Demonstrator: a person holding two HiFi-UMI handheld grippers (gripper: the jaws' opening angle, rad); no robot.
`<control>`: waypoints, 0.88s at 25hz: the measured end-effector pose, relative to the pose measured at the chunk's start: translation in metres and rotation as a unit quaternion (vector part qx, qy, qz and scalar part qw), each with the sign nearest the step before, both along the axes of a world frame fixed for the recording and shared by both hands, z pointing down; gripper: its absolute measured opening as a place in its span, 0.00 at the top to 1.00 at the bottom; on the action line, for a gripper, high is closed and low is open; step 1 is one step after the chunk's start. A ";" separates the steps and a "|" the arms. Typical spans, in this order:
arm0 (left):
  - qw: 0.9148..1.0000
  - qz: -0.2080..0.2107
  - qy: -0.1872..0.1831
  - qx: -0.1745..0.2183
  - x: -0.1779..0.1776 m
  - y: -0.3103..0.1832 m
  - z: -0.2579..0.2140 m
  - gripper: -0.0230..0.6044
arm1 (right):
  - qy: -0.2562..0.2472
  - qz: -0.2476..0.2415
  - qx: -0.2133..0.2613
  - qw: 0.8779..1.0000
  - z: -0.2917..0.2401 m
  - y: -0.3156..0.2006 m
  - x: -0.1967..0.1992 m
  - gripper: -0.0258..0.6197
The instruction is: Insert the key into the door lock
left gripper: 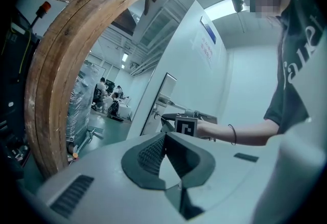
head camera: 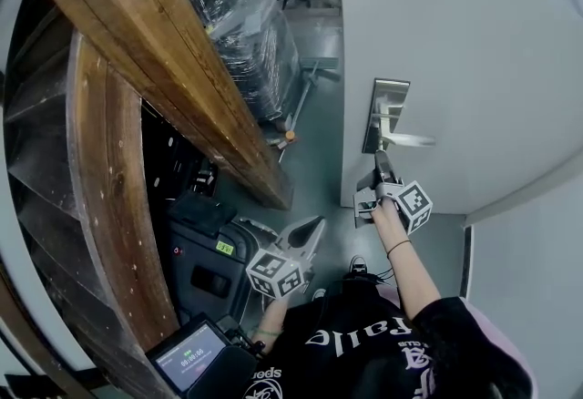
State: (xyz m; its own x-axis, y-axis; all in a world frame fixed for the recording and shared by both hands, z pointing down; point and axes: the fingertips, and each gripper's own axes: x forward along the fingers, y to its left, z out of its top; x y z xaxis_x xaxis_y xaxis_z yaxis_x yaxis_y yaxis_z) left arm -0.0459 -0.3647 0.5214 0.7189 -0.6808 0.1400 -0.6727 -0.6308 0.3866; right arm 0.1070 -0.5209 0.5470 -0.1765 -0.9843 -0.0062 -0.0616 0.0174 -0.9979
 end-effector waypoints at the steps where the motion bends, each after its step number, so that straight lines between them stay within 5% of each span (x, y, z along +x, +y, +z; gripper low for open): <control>1: 1.000 -0.003 0.000 0.001 -0.002 -0.001 0.000 0.96 | -0.002 0.002 -0.003 1.000 0.000 -0.004 0.000 0.91; 4: 1.000 -0.011 -0.001 0.002 -0.006 -0.005 -0.001 0.96 | -0.002 0.002 -0.010 1.000 0.001 -0.015 0.001 0.91; 12: 1.000 -0.006 -0.006 -0.001 0.000 -0.002 0.001 0.96 | 0.094 -0.027 0.004 0.995 -0.002 -0.028 -0.001 0.91; 17: 1.000 -0.010 -0.006 -0.007 0.001 0.003 0.007 0.96 | -0.015 -0.006 -0.005 1.000 0.005 -0.036 0.002 0.91; 20: 1.000 -0.015 -0.007 -0.006 0.001 0.004 0.007 0.96 | 0.063 -0.017 0.005 0.998 0.002 -0.042 0.003 0.91; 22: 1.000 -0.019 -0.008 -0.006 0.002 0.004 0.005 0.96 | 0.070 -0.018 0.005 0.997 0.001 -0.048 0.005 0.91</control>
